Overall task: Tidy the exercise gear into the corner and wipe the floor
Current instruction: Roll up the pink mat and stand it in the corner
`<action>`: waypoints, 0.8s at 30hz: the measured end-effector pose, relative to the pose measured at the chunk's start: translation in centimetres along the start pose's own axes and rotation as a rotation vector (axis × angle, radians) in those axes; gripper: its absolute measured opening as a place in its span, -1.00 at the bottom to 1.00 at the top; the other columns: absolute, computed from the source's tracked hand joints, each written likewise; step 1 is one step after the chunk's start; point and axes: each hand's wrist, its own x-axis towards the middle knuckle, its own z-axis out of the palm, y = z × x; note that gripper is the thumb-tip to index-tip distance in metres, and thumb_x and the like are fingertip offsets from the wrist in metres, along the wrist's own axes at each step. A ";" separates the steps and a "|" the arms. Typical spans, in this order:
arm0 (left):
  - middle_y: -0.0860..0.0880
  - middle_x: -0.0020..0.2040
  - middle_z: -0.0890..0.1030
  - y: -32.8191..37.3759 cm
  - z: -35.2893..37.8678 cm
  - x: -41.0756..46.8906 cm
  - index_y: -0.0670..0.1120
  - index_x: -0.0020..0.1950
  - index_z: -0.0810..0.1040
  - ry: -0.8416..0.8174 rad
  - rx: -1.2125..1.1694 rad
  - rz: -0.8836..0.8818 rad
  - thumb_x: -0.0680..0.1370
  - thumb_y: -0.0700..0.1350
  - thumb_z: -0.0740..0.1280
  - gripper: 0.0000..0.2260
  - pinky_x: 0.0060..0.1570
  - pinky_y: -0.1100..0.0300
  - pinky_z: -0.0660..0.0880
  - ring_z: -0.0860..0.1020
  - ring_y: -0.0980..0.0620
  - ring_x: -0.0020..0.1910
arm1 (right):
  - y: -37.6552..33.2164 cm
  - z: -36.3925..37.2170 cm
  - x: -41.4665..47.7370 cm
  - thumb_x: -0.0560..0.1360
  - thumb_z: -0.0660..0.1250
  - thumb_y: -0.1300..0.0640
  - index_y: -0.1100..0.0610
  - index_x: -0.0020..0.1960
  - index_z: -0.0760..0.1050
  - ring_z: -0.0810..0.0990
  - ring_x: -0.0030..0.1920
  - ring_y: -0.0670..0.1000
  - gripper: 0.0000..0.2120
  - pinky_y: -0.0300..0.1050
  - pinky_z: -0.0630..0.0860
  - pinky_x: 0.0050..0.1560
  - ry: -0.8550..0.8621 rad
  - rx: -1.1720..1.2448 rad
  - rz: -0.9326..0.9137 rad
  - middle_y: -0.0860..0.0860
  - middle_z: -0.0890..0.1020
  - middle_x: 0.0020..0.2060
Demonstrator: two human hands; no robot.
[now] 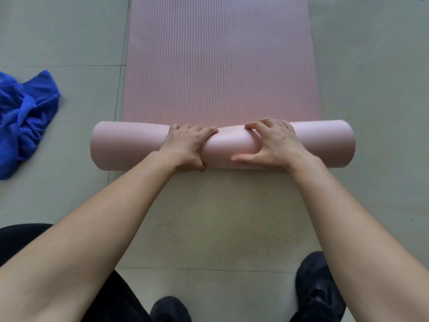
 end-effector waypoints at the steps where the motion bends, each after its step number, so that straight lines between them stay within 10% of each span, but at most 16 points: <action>1: 0.02 0.27 0.54 -0.1 -0.7 0.2 0.20 0.47 0.24 -0.020 -0.034 0.012 0.27 0.12 0.49 -0.19 0.25 0.00 0.31 0.48 -0.08 0.25 | -0.1 -0.5 -0.1 0.08 0.31 -0.61 -0.12 0.49 0.28 0.30 0.44 0.11 0.09 0.11 0.08 0.53 -0.062 -0.030 0.000 0.02 0.40 0.38; 5: 0.06 0.18 0.60 -0.7 -2.6 0.8 0.20 0.37 0.37 -0.203 -0.228 0.053 0.26 0.05 0.55 -0.29 0.05 0.13 0.43 0.55 -0.05 0.16 | 0.4 -3.1 0.7 0.03 0.63 -0.32 -0.12 0.51 0.26 0.42 0.40 0.07 0.13 0.00 0.35 0.42 -0.288 0.025 0.063 -0.04 0.46 0.39; 8: 0.04 0.37 0.47 -1.4 -2.4 0.9 0.15 0.46 0.32 -0.287 -0.354 0.069 0.24 0.05 0.60 -0.16 0.30 0.02 0.40 0.43 -0.02 0.34 | 1.2 -3.7 1.0 0.07 0.64 -0.29 -0.15 0.51 0.27 0.45 0.38 0.04 0.09 -0.05 0.41 0.37 -0.320 0.114 0.121 -0.06 0.46 0.41; 14: -0.11 0.26 0.52 -2.0 -1.5 0.6 0.01 0.34 0.51 0.504 -0.389 -0.034 0.54 0.07 0.31 -0.61 0.23 -0.09 0.41 0.47 -0.16 0.28 | 2.1 -0.7 1.9 0.58 0.25 -0.14 0.08 0.36 0.50 0.48 0.30 0.22 -0.55 0.10 0.29 0.36 0.462 0.046 0.098 0.16 0.53 0.29; 16: -0.14 0.36 0.44 -0.8 -1.2 0.9 0.03 0.42 0.42 0.427 -0.261 -0.032 0.47 0.34 0.23 -0.39 0.33 -0.14 0.29 0.40 -0.16 0.37 | 1.7 -0.3 2.3 0.61 0.21 -0.09 0.08 0.32 0.53 0.47 0.31 0.21 -0.62 0.10 0.29 0.37 0.537 0.051 0.080 0.15 0.54 0.29; 20: -0.19 0.59 0.00 1.0 0.1 1.2 0.04 0.59 -0.19 0.052 0.151 -0.058 0.28 0.37 0.43 0.13 0.48 -0.26 -0.05 -0.01 -0.18 0.57 | 0.5 0.3 1.8 0.47 0.28 -0.35 0.03 0.37 0.44 0.32 0.44 0.18 -0.38 0.21 0.03 0.53 0.377 0.057 0.021 0.12 0.42 0.38; 24: -0.06 0.27 0.50 1.0 -0.9 1.8 0.11 0.46 0.22 0.186 0.033 -0.052 0.30 0.06 0.44 -0.23 0.22 -0.05 0.31 0.47 -0.15 0.23 | 0.6 -0.3 1.0 0.11 0.54 -0.41 -0.04 0.58 0.00 0.01 0.55 0.18 0.24 0.26 -0.21 0.54 0.055 -0.169 0.010 0.11 0.14 0.51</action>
